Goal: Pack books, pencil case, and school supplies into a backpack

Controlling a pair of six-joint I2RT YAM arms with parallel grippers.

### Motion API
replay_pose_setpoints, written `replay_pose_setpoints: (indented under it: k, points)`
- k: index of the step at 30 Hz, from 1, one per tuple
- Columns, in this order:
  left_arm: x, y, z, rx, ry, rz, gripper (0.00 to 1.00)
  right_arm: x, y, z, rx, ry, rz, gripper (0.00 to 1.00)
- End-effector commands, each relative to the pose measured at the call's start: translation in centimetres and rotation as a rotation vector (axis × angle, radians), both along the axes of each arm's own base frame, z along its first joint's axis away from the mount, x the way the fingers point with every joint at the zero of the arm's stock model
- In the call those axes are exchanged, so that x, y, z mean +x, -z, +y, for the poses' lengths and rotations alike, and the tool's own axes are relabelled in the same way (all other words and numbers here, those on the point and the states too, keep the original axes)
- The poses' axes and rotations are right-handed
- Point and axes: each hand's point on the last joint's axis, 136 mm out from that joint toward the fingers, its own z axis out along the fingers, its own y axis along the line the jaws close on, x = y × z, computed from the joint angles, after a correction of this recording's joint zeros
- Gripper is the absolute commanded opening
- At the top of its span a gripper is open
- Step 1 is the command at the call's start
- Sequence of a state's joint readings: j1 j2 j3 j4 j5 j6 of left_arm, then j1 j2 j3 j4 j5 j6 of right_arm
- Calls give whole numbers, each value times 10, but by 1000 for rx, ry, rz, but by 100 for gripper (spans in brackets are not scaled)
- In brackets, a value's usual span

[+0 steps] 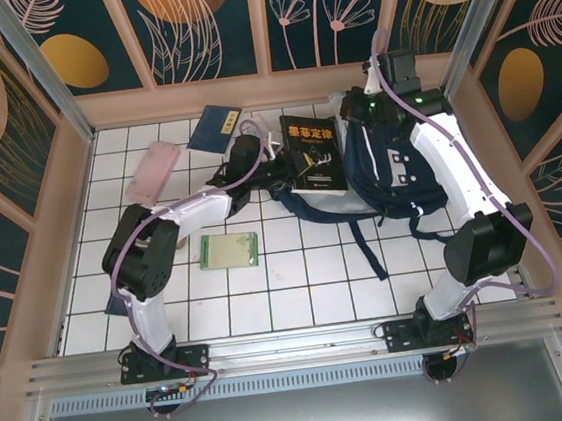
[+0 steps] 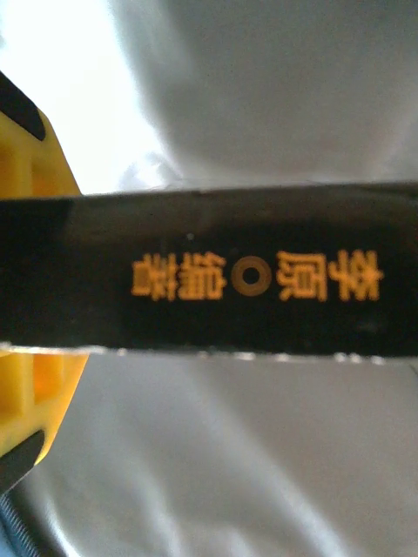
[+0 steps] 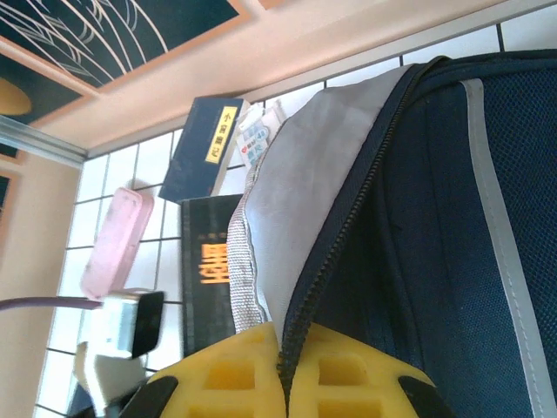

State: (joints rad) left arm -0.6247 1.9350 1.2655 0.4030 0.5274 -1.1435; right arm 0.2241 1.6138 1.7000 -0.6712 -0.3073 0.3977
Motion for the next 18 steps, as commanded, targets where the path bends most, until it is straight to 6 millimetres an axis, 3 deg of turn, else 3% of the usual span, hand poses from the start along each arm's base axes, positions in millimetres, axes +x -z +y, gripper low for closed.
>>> replay_pose_setpoints:
  k: [1,7,18]
  points:
    - [13,-43,-29,-105,-5,-128,3,-9,-80,-2,128,-33,-193,0]
    - [23,-20,-73,-129,-20,-74,3,-7,-82,-9,165,-26,-176,0]
    - [40,-5,-152,-121,-76,-93,6,-4,-80,-5,208,-41,-159,0]
